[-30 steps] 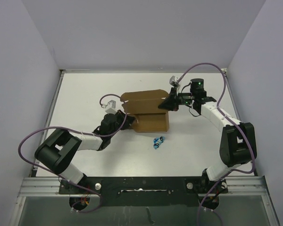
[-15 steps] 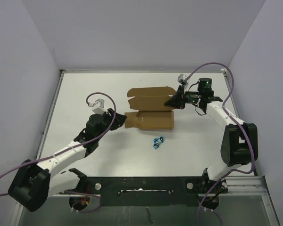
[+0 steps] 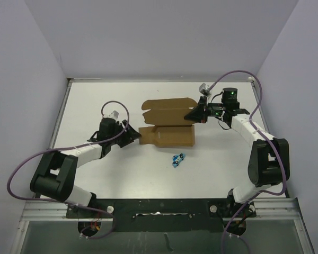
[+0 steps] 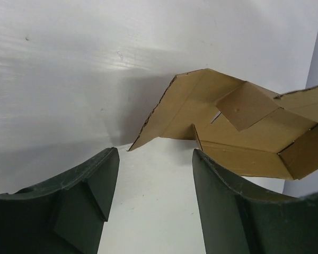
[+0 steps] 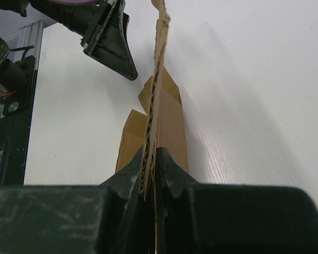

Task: Fold the paper box

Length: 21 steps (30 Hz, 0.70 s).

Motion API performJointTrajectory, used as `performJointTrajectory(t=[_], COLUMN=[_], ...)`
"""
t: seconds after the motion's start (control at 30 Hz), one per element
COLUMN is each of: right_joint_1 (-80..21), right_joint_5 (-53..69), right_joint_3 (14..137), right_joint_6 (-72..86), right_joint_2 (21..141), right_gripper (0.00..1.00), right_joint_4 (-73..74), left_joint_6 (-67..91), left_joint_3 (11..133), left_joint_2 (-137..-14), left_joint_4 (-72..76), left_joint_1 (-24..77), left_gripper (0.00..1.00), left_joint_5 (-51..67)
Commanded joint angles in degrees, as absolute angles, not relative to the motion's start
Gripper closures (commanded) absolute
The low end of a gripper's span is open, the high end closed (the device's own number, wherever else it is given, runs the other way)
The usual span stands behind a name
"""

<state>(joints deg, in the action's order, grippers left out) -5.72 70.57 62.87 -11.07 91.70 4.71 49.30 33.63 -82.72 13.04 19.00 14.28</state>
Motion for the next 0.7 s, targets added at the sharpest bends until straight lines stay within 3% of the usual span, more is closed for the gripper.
performJointTrajectory(t=[0.0, 0.1, 0.47, 0.67], right_joint_1=[-6.3, -6.4, -6.4, -6.2], right_joint_5=[72.8, 72.9, 72.8, 72.9], right_joint_3=[62.7, 62.7, 62.8, 62.8], right_joint_6=[-10.3, -10.3, -10.3, -10.4], right_joint_2=[90.6, 90.8, 90.9, 90.7], right_gripper=[1.0, 1.0, 1.0, 1.0], right_joint_4=[1.7, 1.8, 1.9, 2.2], left_joint_6=[51.7, 52.6, 51.6, 50.1], left_joint_3=[38.1, 40.1, 44.8, 44.7], left_joint_2=[-88.0, -91.2, -96.4, -94.5], left_joint_4=[17.0, 17.1, 14.9, 11.6], left_joint_1=[18.7, 18.4, 18.5, 18.8], left_gripper=[0.47, 0.55, 0.59, 0.51], left_joint_5=[19.1, 20.5, 22.0, 19.3])
